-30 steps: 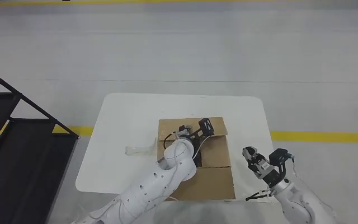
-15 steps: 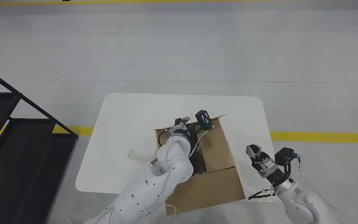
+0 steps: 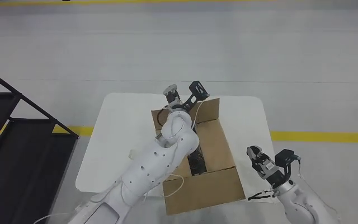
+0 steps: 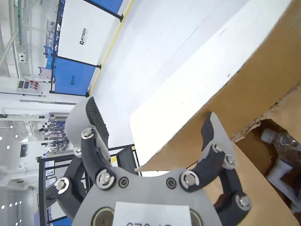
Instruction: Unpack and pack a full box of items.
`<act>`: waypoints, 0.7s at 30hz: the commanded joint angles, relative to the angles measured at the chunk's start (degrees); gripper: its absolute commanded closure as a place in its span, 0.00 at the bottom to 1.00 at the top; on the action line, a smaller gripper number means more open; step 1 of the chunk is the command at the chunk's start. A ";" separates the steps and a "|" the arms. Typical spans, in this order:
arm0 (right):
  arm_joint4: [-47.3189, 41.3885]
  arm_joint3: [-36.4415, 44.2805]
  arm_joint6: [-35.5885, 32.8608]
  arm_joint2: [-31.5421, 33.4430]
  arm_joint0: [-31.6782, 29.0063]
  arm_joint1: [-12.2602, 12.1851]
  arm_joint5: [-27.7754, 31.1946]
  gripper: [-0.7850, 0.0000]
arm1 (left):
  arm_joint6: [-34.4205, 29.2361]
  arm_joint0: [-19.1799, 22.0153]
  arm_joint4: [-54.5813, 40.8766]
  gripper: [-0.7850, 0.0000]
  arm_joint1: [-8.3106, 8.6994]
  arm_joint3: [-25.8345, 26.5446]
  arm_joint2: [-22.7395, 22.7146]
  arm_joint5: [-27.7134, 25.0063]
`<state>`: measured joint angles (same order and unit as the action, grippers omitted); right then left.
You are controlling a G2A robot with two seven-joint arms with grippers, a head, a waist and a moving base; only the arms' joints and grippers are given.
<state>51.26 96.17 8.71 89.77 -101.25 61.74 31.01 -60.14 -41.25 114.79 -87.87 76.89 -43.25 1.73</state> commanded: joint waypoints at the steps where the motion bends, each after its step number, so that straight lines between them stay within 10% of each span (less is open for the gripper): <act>1: 0.02 -0.22 0.04 0.17 -0.11 0.03 -0.25 1.00 | -1.30 1.36 -0.32 0.00 -0.88 -3.43 0.61 0.55; 21: 0.53 -5.78 -0.08 -2.51 2.37 0.94 -4.11 1.00 | -2.62 7.63 0.43 0.00 -7.29 -25.20 3.83 4.59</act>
<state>51.81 90.63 8.62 87.32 -98.99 62.65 26.99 -62.99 -33.63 114.95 -94.90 53.03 -39.51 6.17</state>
